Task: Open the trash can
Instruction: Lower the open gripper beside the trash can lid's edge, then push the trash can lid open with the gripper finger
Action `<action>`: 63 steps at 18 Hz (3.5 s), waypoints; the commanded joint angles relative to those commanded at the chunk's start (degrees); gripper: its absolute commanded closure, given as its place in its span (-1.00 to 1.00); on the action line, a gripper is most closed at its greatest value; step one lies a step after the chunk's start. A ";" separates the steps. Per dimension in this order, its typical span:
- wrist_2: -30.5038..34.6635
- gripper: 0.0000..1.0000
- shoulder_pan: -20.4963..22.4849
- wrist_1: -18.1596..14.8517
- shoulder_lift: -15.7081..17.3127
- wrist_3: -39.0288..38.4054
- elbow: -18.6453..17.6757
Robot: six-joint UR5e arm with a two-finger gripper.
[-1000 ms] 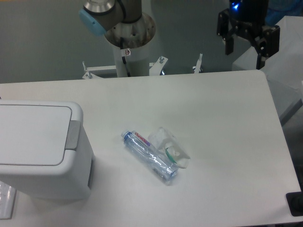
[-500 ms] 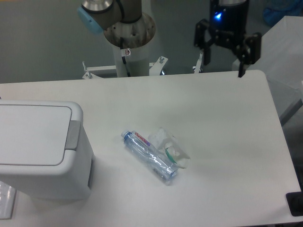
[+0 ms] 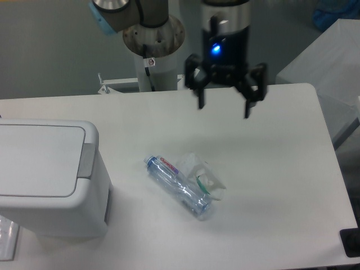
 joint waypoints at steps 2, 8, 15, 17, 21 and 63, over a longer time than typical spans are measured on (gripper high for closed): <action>-0.44 -1.00 -2.46 0.00 -0.09 -6.78 -1.05; -7.01 -1.00 -4.84 0.88 -0.17 -20.41 -2.20; -14.50 -1.00 -5.98 1.93 -2.37 -27.99 -2.73; -14.50 -1.00 -6.25 2.73 -3.16 -27.99 -2.73; -14.24 -1.00 -7.31 4.83 -4.22 -27.90 -2.64; -0.03 -1.00 -9.50 4.93 -6.50 -12.81 3.16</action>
